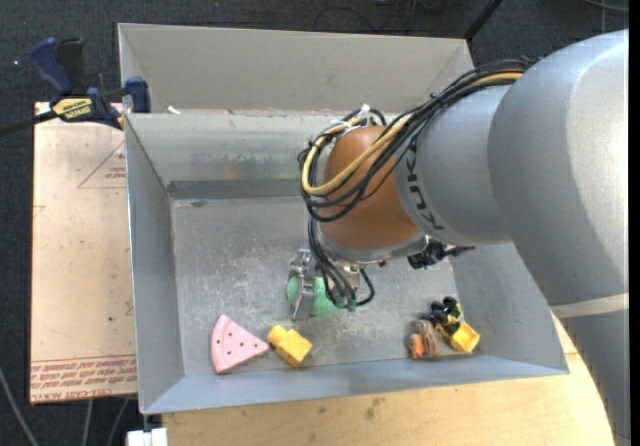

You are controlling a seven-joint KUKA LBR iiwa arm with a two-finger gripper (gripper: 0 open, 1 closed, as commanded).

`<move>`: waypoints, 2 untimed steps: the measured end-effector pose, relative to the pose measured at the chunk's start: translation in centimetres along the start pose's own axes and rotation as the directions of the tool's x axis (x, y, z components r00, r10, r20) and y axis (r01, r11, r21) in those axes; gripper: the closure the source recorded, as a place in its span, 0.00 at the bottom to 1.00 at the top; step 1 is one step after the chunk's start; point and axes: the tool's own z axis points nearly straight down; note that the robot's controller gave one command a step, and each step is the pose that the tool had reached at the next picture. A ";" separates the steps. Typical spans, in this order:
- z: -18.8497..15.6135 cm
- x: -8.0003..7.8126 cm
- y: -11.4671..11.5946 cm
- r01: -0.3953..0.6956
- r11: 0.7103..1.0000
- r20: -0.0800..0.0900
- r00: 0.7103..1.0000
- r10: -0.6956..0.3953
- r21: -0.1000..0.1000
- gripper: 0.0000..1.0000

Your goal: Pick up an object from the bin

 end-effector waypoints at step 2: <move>-16.3 0.4 0.0 0.062 0.998 0.006 0.998 -0.062 -0.001 1.00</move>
Offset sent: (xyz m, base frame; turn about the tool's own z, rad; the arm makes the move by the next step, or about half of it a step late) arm -0.0060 0.0005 0.1611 -0.0631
